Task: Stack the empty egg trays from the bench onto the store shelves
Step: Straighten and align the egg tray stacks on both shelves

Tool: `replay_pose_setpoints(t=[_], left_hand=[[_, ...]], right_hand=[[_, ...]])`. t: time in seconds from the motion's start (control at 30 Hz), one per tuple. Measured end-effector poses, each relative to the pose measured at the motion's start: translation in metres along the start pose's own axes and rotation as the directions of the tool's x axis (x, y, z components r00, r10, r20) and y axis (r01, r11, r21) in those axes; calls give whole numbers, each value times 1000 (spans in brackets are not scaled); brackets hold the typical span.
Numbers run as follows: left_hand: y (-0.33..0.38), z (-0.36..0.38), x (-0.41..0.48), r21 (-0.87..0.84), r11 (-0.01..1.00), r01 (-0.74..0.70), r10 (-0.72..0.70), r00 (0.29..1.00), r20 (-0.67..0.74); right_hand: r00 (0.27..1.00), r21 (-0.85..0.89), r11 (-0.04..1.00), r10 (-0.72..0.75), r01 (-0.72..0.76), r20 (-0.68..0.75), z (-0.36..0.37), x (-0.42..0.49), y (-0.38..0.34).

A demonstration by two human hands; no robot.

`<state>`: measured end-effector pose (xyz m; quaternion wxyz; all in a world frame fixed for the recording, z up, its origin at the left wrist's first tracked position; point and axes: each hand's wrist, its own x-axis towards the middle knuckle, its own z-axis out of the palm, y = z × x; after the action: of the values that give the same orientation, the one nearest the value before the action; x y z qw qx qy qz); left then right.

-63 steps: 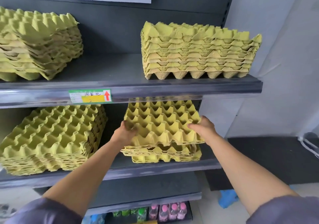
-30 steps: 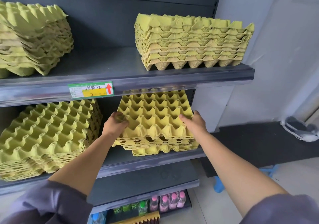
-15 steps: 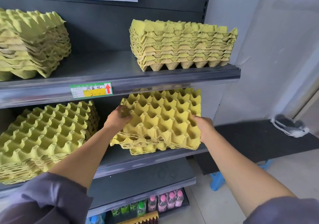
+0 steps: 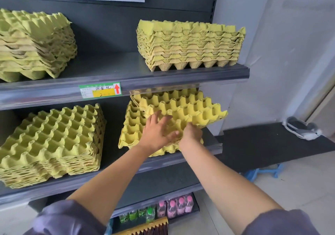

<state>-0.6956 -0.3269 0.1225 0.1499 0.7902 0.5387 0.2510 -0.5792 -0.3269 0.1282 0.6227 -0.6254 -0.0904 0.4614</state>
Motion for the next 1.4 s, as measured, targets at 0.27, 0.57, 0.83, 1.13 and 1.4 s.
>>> replay_pose_setpoints(t=[0.27,0.57,0.83,1.13,1.4], left_hand=[[-61,-3,-11,84,993,85,-98,982,163],[-22,6,-8,440,890,-117,60,988,140],[-5,14,9,451,888,-94,31,989,144],[-5,14,7,379,925,4,-69,985,157],[-35,-20,5,385,921,-55,-29,977,211]], right_hand=[[947,-258,954,215,-152,238,12,-3,25],[875,-726,501,-168,472,453,-31,19,13],[414,-639,-318,-548,701,727,-54,52,-19],[416,-448,-634,-212,630,884,-55,76,-44],[363,-431,-512,-233,743,902,-51,57,-35]])
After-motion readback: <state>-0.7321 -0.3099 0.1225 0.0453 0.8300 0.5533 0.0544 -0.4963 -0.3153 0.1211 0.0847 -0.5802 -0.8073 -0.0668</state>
